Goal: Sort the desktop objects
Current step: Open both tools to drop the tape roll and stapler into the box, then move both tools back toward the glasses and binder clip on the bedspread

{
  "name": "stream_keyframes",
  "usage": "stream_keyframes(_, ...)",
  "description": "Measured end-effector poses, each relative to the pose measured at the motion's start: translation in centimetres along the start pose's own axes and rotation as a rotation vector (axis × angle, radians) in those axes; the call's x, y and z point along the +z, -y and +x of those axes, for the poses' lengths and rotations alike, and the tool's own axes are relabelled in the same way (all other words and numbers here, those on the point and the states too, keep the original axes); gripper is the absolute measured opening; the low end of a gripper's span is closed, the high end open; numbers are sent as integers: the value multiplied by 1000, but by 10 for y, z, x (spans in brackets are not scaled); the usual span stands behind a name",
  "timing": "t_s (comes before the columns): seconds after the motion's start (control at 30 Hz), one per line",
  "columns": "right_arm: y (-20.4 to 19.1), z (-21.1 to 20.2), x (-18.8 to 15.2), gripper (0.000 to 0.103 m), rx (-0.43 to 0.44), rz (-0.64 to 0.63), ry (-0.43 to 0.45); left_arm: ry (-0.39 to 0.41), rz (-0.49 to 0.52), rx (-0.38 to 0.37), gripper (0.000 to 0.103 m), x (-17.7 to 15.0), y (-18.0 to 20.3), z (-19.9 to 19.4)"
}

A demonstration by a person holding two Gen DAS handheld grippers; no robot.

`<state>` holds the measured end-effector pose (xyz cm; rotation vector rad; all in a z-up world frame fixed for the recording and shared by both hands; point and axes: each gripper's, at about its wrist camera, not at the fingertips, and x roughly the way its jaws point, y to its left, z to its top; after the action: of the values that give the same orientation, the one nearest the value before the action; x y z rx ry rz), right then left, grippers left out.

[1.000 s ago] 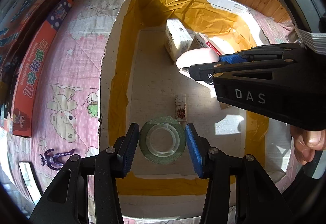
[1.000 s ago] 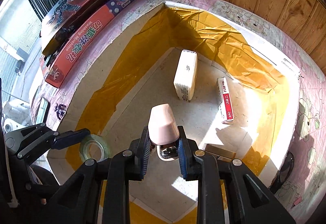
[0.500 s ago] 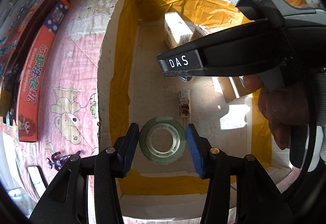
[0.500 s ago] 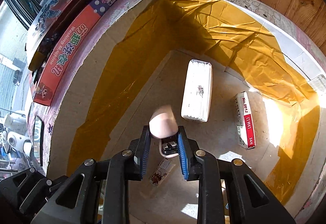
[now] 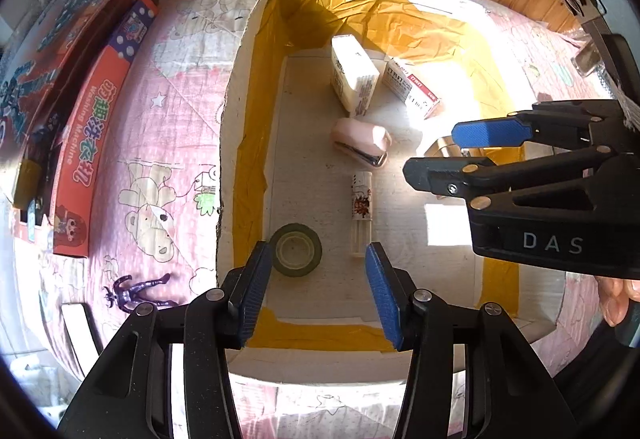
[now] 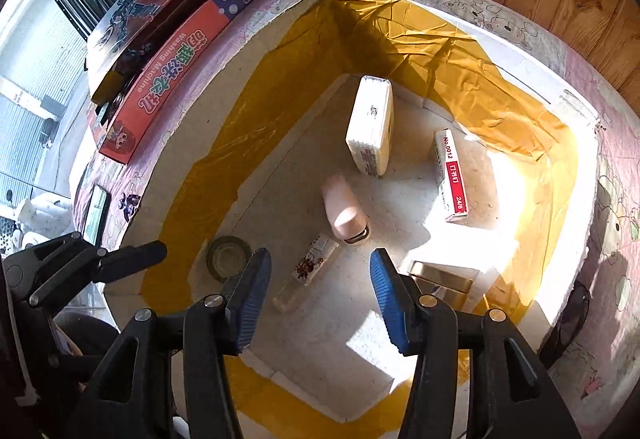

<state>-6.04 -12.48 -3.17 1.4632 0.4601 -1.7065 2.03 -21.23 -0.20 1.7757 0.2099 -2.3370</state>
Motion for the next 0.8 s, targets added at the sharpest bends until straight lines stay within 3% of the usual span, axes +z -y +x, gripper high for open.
stream_keyframes(0.17,-1,-22,-22,58,-14,-38,-1,18,16,10,52,-11,10,-21)
stream_keyframes(0.43,-19,-48,-61,59,-132,-180,34,48,66,13,52,-33,30,-53)
stream_keyframes(0.8,-31,-78,-102,63,-191,-249,94,82,109,12,52,-54,54,-77)
